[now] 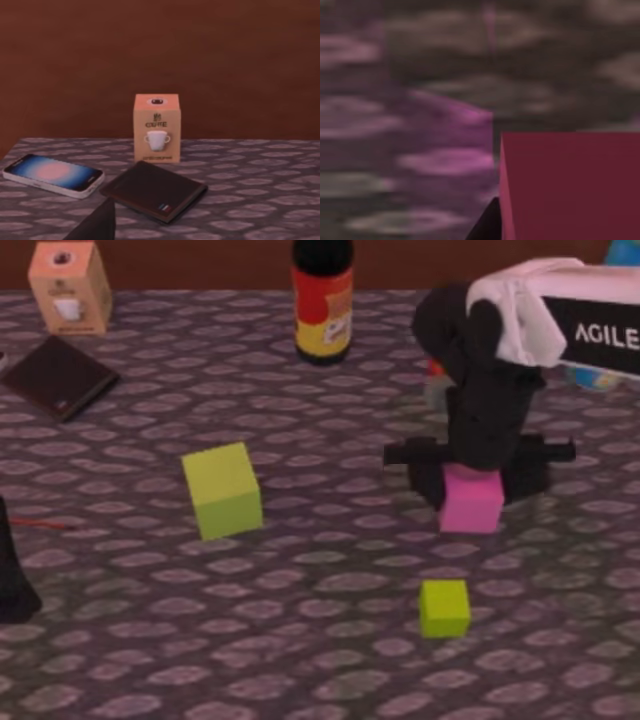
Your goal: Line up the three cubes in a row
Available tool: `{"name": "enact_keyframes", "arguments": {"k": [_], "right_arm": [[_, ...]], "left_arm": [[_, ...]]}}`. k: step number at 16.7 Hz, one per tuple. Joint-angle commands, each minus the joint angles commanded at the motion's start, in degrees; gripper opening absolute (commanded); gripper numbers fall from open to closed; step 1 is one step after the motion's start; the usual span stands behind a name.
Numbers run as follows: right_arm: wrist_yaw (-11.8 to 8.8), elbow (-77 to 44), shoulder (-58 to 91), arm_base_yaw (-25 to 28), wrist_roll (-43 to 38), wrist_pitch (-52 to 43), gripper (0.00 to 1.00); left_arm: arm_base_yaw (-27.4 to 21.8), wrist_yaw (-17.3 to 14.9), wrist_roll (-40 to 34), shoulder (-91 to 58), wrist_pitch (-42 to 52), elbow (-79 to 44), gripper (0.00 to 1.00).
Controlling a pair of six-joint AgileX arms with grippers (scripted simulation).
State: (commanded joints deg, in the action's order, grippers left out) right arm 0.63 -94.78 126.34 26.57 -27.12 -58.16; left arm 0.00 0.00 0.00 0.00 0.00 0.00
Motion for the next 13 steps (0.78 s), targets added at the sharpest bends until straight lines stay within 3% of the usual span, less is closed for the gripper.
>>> {"name": "enact_keyframes", "arguments": {"k": [8,13], "right_arm": [[-0.04,-2.56,-2.01,-0.08,-0.27,-4.14,0.0],[0.01,-1.18,-4.02,7.5,-7.28,-4.91,0.0]], "left_arm": [[0.0,0.0,0.0,0.0,0.0,0.0,1.0],[0.0,0.0,0.0,0.0,0.0,0.0,1.0]]}}
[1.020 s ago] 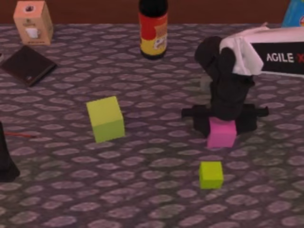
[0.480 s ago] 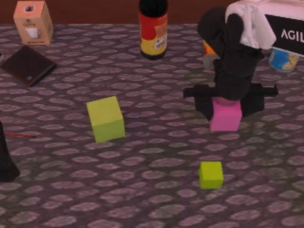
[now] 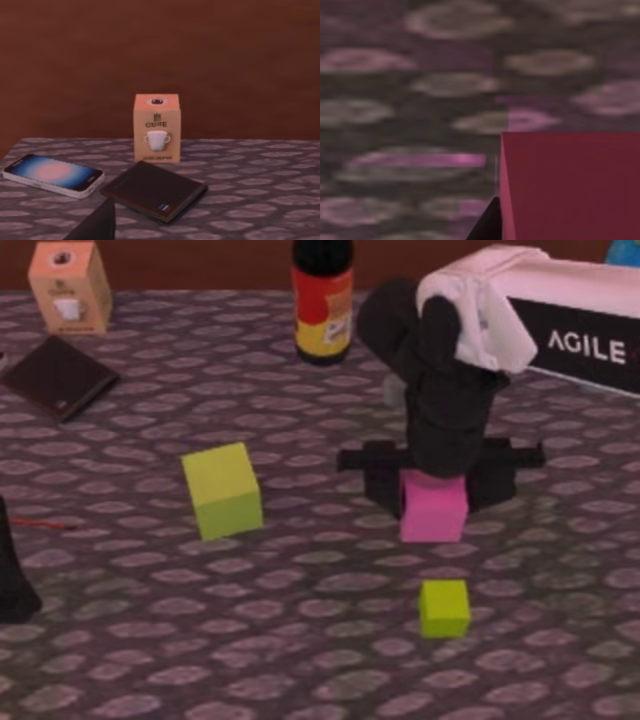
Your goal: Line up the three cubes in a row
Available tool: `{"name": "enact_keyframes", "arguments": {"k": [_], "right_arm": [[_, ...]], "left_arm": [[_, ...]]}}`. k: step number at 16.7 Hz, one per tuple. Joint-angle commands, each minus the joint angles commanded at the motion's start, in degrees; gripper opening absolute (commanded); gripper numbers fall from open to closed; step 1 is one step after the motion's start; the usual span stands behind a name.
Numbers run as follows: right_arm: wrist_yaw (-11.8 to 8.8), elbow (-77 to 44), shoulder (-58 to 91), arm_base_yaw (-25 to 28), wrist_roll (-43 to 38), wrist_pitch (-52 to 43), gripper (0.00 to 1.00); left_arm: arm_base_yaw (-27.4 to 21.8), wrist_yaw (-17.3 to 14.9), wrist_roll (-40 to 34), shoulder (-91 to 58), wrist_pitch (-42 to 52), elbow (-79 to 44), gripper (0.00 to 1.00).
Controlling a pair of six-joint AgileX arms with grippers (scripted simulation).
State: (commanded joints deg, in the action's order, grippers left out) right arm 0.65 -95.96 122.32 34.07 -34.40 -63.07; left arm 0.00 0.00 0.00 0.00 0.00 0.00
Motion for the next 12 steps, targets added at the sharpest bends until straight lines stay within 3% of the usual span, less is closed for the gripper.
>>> {"name": "enact_keyframes", "arguments": {"k": [6,12], "right_arm": [[0.1,2.55,-3.59,11.44,-11.26,-1.0,0.0],[0.03,2.67,-3.55,11.89,-12.01,-0.75,0.0]], "left_arm": [[0.0,0.0,0.0,0.0,0.0,0.0,1.0],[0.0,0.0,0.0,0.0,0.0,0.0,1.0]]}}
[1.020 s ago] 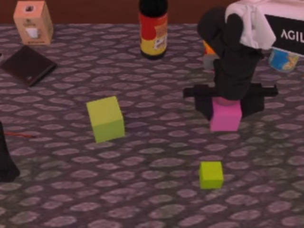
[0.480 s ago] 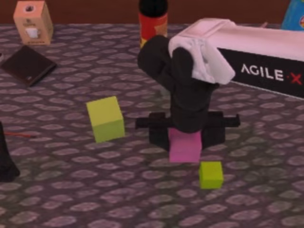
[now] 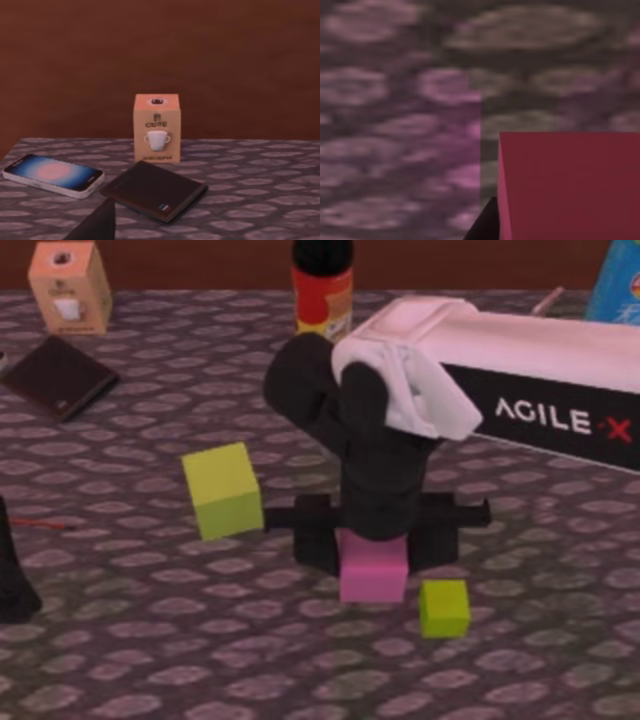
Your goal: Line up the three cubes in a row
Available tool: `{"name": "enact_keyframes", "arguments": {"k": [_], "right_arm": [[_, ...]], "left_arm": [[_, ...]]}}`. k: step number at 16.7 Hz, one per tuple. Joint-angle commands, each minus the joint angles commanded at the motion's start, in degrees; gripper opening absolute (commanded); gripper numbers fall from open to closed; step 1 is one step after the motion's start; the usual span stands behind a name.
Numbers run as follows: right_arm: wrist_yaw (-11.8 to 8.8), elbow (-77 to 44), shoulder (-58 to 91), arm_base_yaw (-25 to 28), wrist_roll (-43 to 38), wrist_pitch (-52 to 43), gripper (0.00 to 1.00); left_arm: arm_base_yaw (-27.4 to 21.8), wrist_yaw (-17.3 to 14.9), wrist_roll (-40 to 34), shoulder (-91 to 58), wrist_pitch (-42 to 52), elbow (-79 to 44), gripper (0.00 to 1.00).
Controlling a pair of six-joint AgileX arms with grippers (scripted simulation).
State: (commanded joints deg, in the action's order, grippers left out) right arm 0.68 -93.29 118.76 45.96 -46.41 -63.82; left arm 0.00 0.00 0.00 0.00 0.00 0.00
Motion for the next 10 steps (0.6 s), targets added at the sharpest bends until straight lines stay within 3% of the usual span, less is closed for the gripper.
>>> {"name": "enact_keyframes", "arguments": {"k": [7,10], "right_arm": [[0.09,7.92,4.21,0.28,0.02,12.4,0.0],[0.12,8.78,4.79,0.3,-0.07,13.55,0.0]], "left_arm": [[0.0,0.0,0.0,0.0,0.0,0.0,1.0],[0.0,0.0,0.0,0.0,0.0,0.0,1.0]]}}
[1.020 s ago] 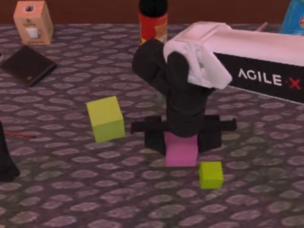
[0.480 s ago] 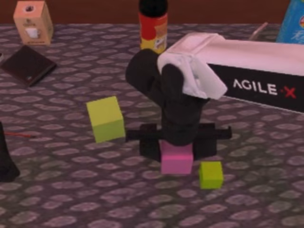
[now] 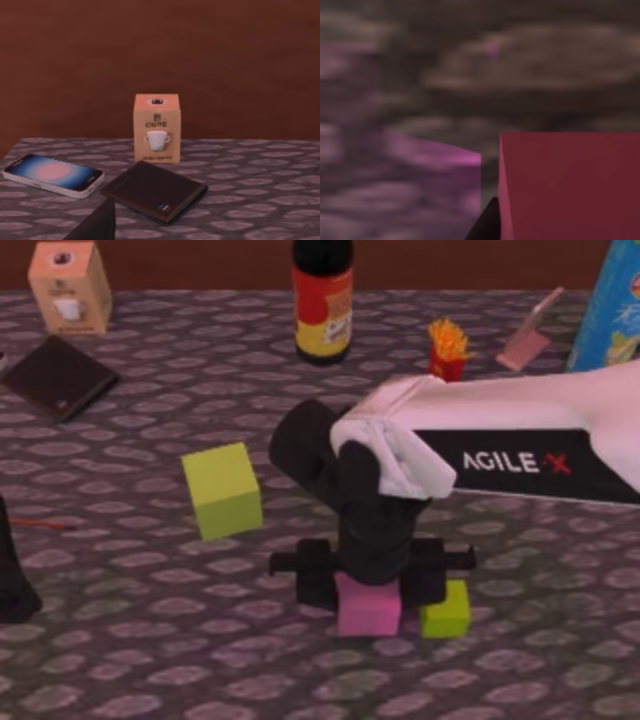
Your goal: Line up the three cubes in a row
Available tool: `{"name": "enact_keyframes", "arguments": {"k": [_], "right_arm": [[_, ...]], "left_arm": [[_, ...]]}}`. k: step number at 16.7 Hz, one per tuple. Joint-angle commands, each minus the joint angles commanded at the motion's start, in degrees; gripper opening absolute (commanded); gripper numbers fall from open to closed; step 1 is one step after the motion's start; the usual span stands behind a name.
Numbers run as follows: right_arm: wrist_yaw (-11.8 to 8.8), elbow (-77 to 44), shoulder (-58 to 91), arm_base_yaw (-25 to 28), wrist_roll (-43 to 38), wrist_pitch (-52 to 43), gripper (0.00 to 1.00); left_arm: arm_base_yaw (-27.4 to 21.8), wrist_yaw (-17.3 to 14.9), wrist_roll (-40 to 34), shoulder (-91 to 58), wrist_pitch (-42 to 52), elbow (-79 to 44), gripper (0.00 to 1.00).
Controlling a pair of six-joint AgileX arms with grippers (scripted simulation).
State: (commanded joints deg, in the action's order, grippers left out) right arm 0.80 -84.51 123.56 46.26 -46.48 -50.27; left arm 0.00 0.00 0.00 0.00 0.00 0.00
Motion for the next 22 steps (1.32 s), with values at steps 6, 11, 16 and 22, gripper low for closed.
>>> {"name": "enact_keyframes", "arguments": {"k": [6,11,16,22], "right_arm": [[0.0,0.0,0.0,0.0,0.0,0.0,0.3],[0.0,0.0,0.0,0.0,0.0,0.0,0.68],[0.0,0.0,0.0,0.0,0.0,0.0,1.0],[0.0,0.0,0.0,0.0,0.0,0.0,1.0]], "left_arm": [[0.0,0.0,0.0,0.0,0.0,0.0,1.0],[0.0,0.0,0.0,0.0,0.0,0.0,1.0],[0.0,0.0,0.0,0.0,0.0,0.0,1.0],[0.0,0.0,0.0,0.0,0.0,0.0,1.0]]}}
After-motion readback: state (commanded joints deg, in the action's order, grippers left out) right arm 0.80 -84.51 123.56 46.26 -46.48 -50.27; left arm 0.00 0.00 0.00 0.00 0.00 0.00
